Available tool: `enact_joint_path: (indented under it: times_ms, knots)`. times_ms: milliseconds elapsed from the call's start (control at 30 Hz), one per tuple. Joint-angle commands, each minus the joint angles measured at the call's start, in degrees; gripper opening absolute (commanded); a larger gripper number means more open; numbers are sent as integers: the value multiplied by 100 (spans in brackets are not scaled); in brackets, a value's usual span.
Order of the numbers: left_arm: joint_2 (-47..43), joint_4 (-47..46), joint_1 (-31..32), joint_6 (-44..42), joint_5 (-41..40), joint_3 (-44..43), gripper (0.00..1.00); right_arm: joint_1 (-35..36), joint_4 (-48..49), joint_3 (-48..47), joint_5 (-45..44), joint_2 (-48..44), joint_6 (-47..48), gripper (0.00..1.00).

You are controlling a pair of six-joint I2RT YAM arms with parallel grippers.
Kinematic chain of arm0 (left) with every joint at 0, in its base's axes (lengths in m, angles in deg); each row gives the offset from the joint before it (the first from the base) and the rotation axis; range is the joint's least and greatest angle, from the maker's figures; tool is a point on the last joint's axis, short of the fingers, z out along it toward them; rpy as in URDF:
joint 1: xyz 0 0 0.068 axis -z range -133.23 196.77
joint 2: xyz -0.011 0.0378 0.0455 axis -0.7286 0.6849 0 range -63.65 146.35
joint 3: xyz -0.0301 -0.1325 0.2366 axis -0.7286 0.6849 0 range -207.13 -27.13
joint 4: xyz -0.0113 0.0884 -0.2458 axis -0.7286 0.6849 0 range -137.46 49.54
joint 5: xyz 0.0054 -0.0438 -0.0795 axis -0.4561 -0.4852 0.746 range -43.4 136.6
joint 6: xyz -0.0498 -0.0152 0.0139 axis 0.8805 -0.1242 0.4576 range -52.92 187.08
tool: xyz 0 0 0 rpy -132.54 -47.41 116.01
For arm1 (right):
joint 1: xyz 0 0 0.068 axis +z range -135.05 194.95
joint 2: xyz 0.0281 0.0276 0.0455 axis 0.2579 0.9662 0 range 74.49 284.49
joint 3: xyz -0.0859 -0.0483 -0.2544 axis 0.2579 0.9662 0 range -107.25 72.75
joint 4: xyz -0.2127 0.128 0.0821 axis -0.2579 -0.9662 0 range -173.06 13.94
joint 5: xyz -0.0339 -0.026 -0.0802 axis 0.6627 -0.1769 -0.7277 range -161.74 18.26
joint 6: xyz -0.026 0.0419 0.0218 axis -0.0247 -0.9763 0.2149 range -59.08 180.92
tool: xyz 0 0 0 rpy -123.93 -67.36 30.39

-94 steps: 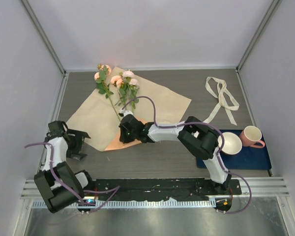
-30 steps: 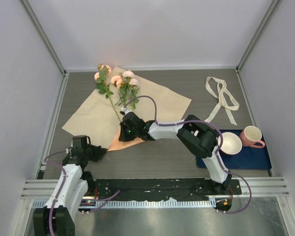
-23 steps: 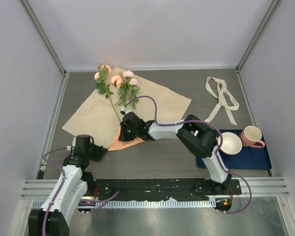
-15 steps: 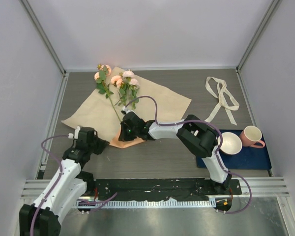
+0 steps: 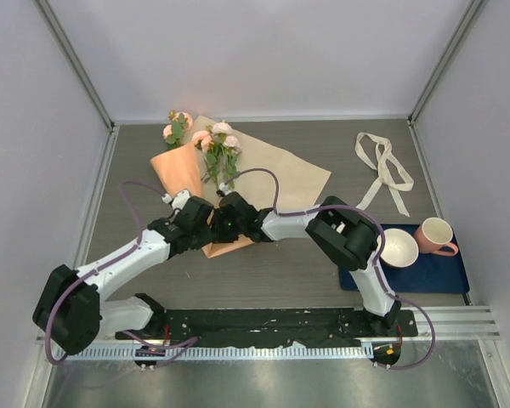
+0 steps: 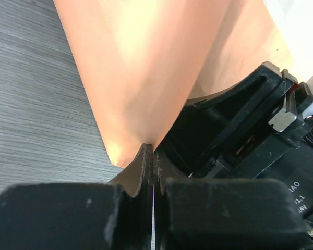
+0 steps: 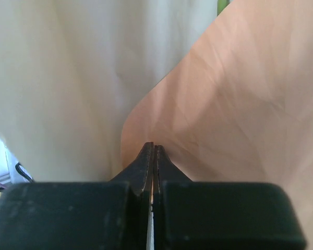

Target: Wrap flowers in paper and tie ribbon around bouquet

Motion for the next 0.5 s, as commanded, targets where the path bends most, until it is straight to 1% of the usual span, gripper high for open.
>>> enact_joint_path:
  times_ms: [0,133,300,467]
  knots:
    - [-214,-194,30,-88,-438,59,0,-77,-294,190,258,-191,139,0]
    - [-426,-230,22,-123,-438,129,0,-165,-276,243,504,-402,235,0]
    - [-373,-186,30,-237,-412,86,0,-192,-355,287,751,-745,279,0]
    - [-391,-177,30,-369,-455,50,0,-191,-390,498,725,-895,271,0]
